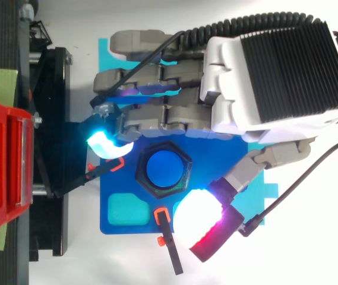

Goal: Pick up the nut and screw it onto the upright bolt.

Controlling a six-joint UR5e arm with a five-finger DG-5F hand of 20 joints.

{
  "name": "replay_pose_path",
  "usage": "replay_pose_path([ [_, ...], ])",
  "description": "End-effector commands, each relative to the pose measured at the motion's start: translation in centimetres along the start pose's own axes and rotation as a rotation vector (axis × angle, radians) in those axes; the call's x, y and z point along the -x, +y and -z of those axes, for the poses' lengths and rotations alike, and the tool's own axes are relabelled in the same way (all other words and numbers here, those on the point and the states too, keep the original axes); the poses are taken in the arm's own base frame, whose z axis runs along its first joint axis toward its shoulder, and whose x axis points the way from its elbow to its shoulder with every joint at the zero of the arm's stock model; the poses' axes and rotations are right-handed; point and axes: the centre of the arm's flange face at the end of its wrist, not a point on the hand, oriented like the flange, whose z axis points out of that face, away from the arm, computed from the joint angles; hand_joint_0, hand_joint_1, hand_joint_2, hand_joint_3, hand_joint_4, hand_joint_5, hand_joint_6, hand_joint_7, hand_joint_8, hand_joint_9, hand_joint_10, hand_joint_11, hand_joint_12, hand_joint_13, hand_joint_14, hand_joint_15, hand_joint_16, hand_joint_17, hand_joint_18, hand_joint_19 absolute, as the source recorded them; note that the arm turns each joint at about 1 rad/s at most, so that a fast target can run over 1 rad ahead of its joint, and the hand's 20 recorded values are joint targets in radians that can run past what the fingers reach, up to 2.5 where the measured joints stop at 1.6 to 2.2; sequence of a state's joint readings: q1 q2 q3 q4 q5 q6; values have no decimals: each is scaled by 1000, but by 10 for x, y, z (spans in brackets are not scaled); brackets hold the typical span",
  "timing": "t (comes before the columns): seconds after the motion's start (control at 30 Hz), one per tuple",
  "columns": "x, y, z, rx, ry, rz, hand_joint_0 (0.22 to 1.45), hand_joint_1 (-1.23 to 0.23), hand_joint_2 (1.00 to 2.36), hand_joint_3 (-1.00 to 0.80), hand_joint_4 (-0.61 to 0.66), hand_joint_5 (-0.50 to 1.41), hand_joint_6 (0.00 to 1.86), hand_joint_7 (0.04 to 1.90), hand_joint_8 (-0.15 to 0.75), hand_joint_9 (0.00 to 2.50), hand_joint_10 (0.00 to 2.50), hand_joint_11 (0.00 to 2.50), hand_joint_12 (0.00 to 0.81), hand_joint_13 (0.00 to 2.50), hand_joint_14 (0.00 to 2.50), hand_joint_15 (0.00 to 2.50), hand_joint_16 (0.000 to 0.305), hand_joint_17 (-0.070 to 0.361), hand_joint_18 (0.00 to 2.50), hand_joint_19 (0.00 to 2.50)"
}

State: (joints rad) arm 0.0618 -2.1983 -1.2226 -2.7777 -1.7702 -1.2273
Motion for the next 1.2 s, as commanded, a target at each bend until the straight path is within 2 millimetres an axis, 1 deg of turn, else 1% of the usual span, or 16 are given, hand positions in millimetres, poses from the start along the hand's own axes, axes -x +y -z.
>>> replay_pose_path([
  [0.0, -3, -1, 2, -6, 16, 1, 475, -91, 1000, -500, 234, -161, 502, 712, 252, 590, 0, 0, 321, 183, 0, 0, 38, 85, 0, 0],
  [0.13, -17, -3, 9, -11, 35, 2, 476, -100, 1000, -500, 235, -155, 502, 744, 258, 603, 0, 0, 320, 184, 0, 0, 38, 85, 0, 0],
  [0.33, -17, -3, 9, -9, 30, 1, 470, -129, 1000, -500, 244, -148, 502, 785, 264, 599, 0, 0, 323, 187, 0, 0, 38, 85, 0, 0],
  [0.77, -20, -6, 12, -19, 49, -2, 476, -165, 1000, -500, 297, -107, 504, 989, 281, 659, 0, 0, 315, 242, 0, 0, 36, 81, 0, 0],
  [1.0, -18, -8, 13, -21, 50, -2, 482, -186, 1000, -500, 300, -85, 504, 1052, 283, 699, 0, 0, 311, 269, 0, 0, 34, 77, 0, 0],
  [1.17, -20, -10, 17, -30, 74, -7, 487, -201, 1000, -500, 288, -73, 504, 1096, 285, 721, 0, 0, 305, 284, 0, 0, 34, 76, 0, 0],
])
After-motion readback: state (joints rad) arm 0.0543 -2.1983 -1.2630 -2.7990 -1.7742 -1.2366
